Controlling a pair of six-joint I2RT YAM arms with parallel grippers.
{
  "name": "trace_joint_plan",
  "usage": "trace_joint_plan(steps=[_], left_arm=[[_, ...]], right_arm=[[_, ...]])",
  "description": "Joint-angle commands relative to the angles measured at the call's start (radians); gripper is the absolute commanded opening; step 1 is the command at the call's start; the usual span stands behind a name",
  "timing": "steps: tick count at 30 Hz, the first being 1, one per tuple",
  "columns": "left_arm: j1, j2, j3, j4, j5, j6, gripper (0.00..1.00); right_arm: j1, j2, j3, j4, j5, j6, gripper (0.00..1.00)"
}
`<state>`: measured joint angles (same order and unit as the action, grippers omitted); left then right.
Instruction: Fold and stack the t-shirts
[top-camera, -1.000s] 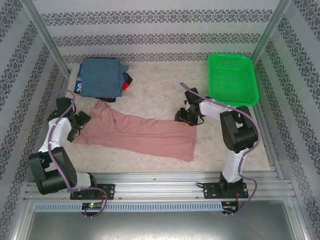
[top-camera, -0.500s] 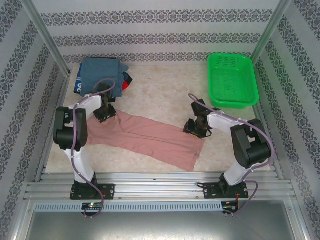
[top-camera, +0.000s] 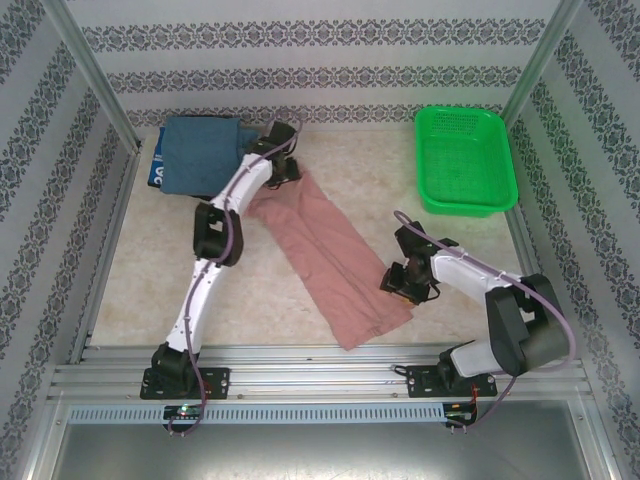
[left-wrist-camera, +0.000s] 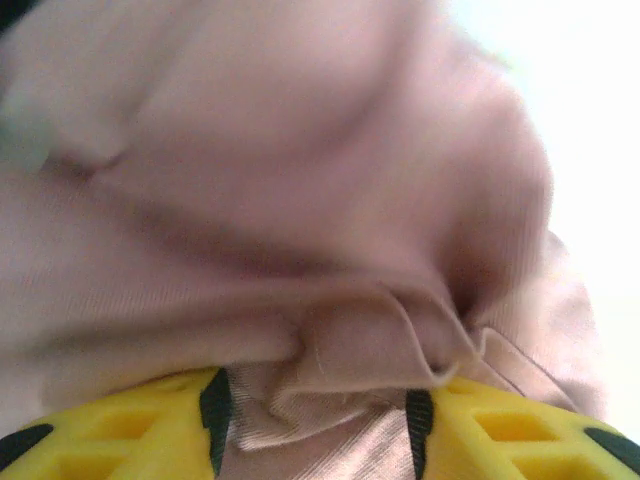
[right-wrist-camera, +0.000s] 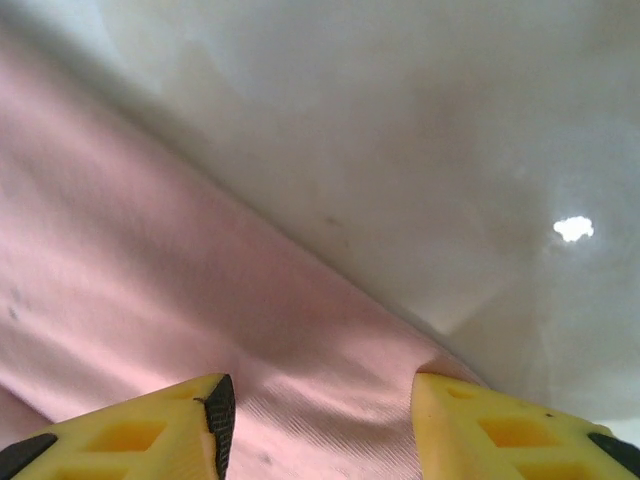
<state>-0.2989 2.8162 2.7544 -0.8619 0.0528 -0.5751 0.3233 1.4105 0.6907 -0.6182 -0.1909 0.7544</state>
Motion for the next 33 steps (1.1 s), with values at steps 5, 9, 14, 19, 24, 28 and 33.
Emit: trace_joint_plan(steps=[5, 9, 14, 19, 24, 28, 33], left_arm=[[-0.017, 0.140, -0.021, 0.467, 0.349, -0.274, 0.66], [-0.012, 0.108, 0.033, 0.665, 0.376, -0.407, 0.89], [0.010, -0.053, 0.028, 0.760, 0.419, -0.431, 1.00], [0.022, -0.277, -0.036, 0.268, 0.325, -0.139, 1.00], [0.020, -0.480, -0.394, -0.026, 0.077, -0.041, 0.80], [0.011, -0.531, -0.655, 0.116, 0.005, -0.086, 0.69], [0.001, -0.440, -0.674, 0.205, -0.067, -0.122, 0.63]], right_arm=[[0.023, -0.082, -0.018, -0.076, -0.133, 0.046, 0.55], [0.008, -0.176, 0.071, -0.163, -0.060, -0.037, 0.61], [-0.010, -0.191, 0.163, -0.080, -0.062, -0.186, 0.72], [-0.030, -0.059, 0.257, 0.029, -0.081, -0.349, 0.73], [-0.046, 0.127, 0.376, 0.080, -0.166, -0.425, 0.70], [-0.044, 0.212, 0.409, 0.124, -0.212, -0.440, 0.65], [-0.016, 0.251, 0.376, 0.160, -0.264, -0.437, 0.59]])
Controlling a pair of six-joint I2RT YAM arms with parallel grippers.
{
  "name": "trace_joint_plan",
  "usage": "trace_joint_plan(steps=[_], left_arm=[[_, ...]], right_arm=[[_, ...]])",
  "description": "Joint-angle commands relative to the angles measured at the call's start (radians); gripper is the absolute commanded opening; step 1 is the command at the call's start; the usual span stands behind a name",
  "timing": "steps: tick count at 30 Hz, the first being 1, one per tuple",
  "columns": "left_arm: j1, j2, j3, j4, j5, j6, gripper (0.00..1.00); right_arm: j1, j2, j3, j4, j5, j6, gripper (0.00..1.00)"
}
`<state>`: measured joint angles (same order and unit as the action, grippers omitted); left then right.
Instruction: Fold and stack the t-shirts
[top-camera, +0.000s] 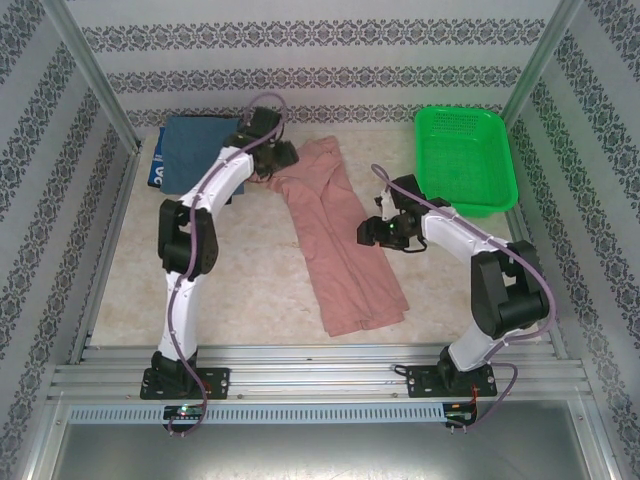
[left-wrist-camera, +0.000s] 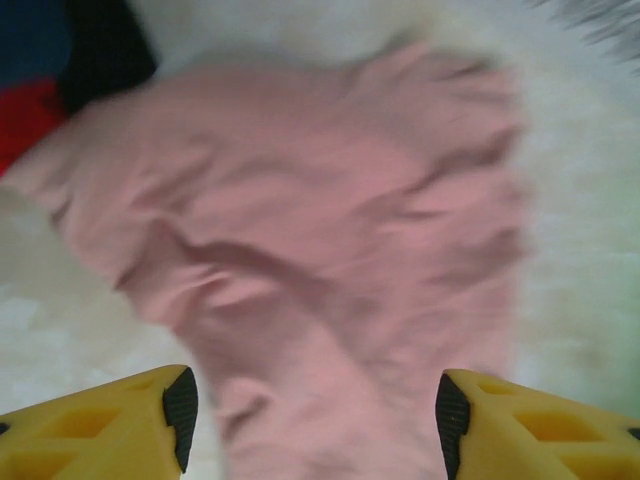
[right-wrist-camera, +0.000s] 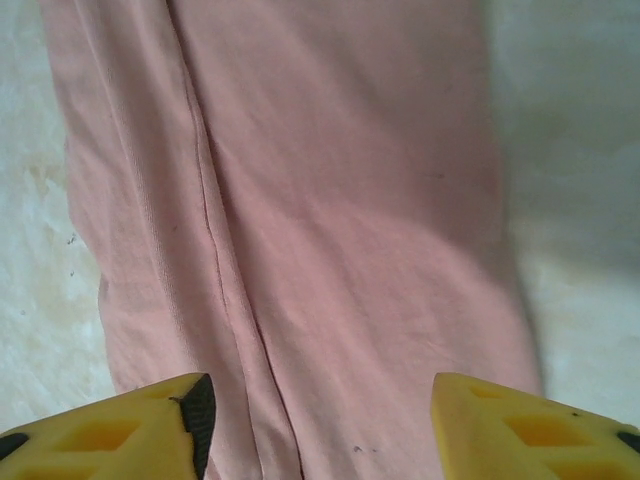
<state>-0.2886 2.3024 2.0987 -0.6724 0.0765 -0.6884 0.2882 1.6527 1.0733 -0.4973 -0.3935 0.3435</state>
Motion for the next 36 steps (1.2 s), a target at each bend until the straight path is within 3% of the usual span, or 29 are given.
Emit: trace_joint_plan(steps=[1, 10, 19, 24, 29, 34, 36], left_arm=[[-0.009, 0.096, 0.001, 0.015, -0.096, -0.012, 0.63], [-0.018, 0.331, 0.317, -0.099, -0.137, 0.023, 0.60], [-0.024, 0.549, 0.562, -0.037, -0.010, 0.026, 0.65], [-0.024, 0.583, 0.567, 0.155, 0.045, 0.007, 0.69], [-0.018, 0.607, 0.600, 0.323, 0.153, -0.069, 0.81], [0.012, 0.488, 0.591, 0.425, 0.288, -0.146, 1.00], [0.020, 0.410, 0.584, 0.429, 0.335, -0.143, 1.00]], right_arm=[[0.026, 0.003, -0.026, 0.049, -0.063, -0.021, 0.59], [0.060, -0.044, -0.194, 0.080, -0.095, 0.033, 0.54], [0.161, -0.004, -0.284, 0.135, -0.155, 0.181, 0.51], [0.227, 0.031, -0.274, 0.158, -0.203, 0.271, 0.51], [0.231, 0.024, -0.268, 0.141, -0.191, 0.275, 0.52], [0.203, -0.134, -0.201, -0.035, -0.171, 0.196, 0.60], [0.193, -0.209, -0.194, -0.111, -0.171, 0.184, 0.63]])
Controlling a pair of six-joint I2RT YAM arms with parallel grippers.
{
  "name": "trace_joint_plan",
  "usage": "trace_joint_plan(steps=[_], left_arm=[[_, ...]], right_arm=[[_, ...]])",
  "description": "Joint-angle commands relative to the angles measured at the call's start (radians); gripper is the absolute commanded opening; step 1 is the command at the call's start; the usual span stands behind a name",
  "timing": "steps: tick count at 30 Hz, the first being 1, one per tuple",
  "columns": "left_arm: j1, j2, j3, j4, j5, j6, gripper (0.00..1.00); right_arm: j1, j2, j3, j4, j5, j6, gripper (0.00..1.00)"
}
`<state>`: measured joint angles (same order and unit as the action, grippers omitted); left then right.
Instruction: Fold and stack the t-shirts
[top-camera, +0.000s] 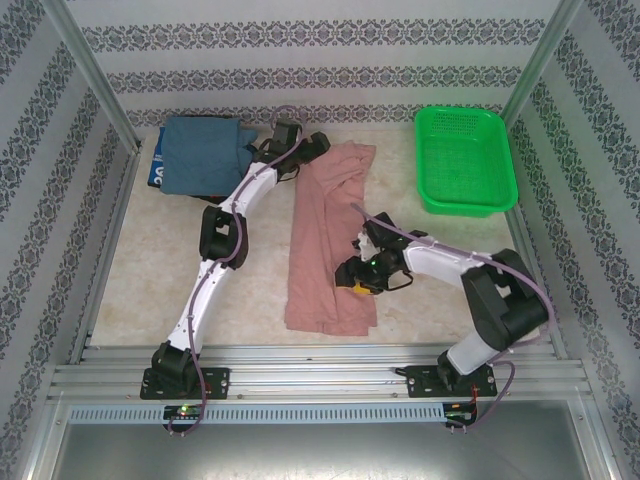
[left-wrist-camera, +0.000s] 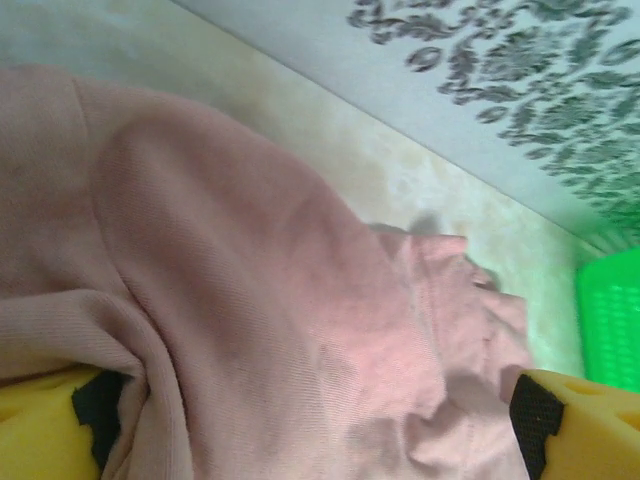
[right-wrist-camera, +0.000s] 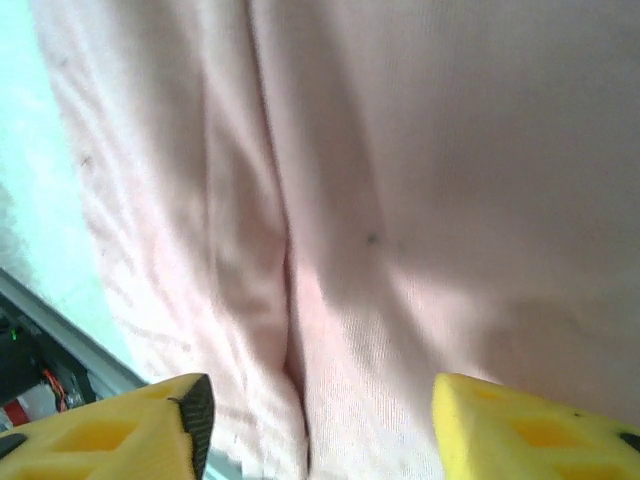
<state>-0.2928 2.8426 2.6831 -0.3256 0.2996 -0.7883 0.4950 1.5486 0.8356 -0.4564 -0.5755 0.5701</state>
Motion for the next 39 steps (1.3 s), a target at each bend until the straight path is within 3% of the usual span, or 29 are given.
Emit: trace_joint_plan(steps=[1, 5, 7, 10, 13, 17, 22, 29, 39], left_arm=[[0.027, -0.177, -0.002, 0.049, 0.126, -0.025, 1.00], [0.028, -0.386, -0.078, -0.181, 0.157, 0.088, 1.00], [0.020, -0.544, -0.245, -0.291, 0.167, 0.143, 1.00], [-0.002, -0.859, -0.713, -0.265, 0.159, 0.164, 1.00], [-0.005, -1.170, -1.230, -0.117, 0.198, 0.028, 0.99], [-0.058, -1.414, -1.655, -0.080, 0.242, -0.037, 0.97], [-0.108, -1.495, -1.947, -0.005, 0.300, -0.059, 0.93], [-0.132, -1.511, -2.144, 0.257, 0.392, -0.172, 0.93], [-0.187, -1.461, -2.205, 0.448, 0.417, -0.287, 0.91]], right_arm=[[-0.021, -0.147, 0.038, -0.190, 0.013, -0.043, 0.64], [-0.076, -0.298, -0.022, -0.290, 0.026, -0.024, 0.67], [-0.112, -0.357, -0.062, -0.316, 0.017, -0.014, 0.67], [-0.136, -0.397, -0.101, -0.334, 0.012, -0.011, 0.67], [-0.136, -0.420, -0.142, -0.329, 0.019, 0.036, 0.65], [-0.078, -0.505, -0.264, -0.200, 0.054, 0.215, 0.64], [0.052, -0.629, -0.411, -0.121, 0.211, 0.420, 0.62], [0.215, -0.681, -0.479, -0.058, 0.377, 0.561, 0.61], [0.212, -0.485, -0.404, 0.070, 0.365, 0.513, 0.63]])
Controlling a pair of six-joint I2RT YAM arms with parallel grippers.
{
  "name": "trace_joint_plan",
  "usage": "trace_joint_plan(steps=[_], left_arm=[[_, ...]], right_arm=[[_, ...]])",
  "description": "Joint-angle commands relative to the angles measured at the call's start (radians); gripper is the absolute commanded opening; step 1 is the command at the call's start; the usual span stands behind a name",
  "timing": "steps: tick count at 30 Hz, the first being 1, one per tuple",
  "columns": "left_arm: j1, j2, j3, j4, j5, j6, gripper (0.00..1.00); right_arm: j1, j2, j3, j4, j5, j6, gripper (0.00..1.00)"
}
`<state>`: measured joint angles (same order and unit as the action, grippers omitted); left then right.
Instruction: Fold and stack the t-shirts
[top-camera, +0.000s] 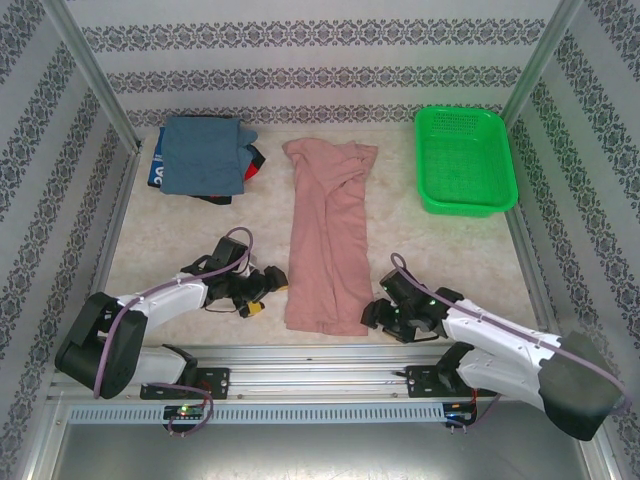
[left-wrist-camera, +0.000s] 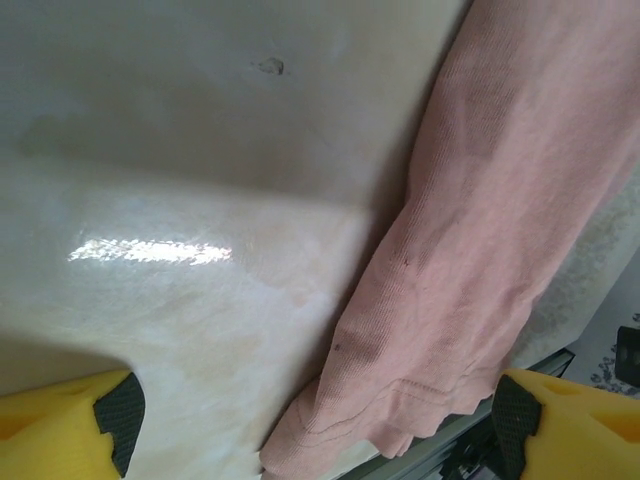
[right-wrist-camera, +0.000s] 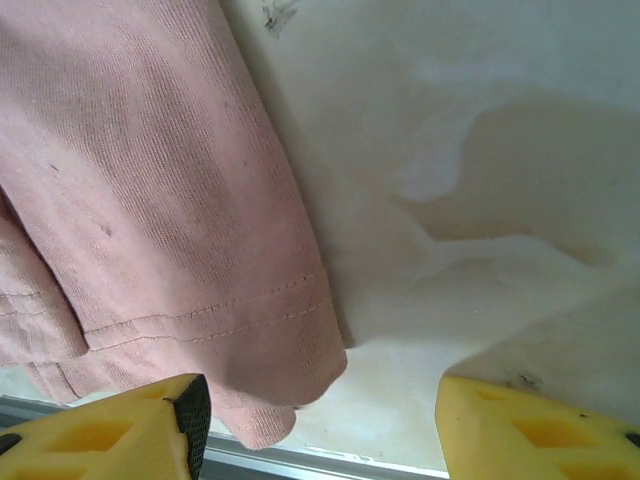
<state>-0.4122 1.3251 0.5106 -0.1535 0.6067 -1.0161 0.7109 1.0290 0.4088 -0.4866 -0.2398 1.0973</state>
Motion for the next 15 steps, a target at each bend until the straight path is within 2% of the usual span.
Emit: trace_joint_plan(steps=[1, 9, 15], left_arm=[[-0.074, 0.064, -0.035, 0.290, 0.116, -0.070, 0.90], [-0.149, 0.066, 0.010, 0.192, 0.134, -0.095, 0.87], [-0.210, 0.032, 0.072, -0.020, 0.121, -0.094, 0.84]], right_arm=[[-0.012, 0.047, 0.026, 0.114, 0.022, -0.018, 0.63], [-0.041, 0.148, 0.068, 0.170, -0.049, -0.065, 0.63], [-0.082, 0.178, 0.114, 0.115, -0.093, -0.132, 0.63]])
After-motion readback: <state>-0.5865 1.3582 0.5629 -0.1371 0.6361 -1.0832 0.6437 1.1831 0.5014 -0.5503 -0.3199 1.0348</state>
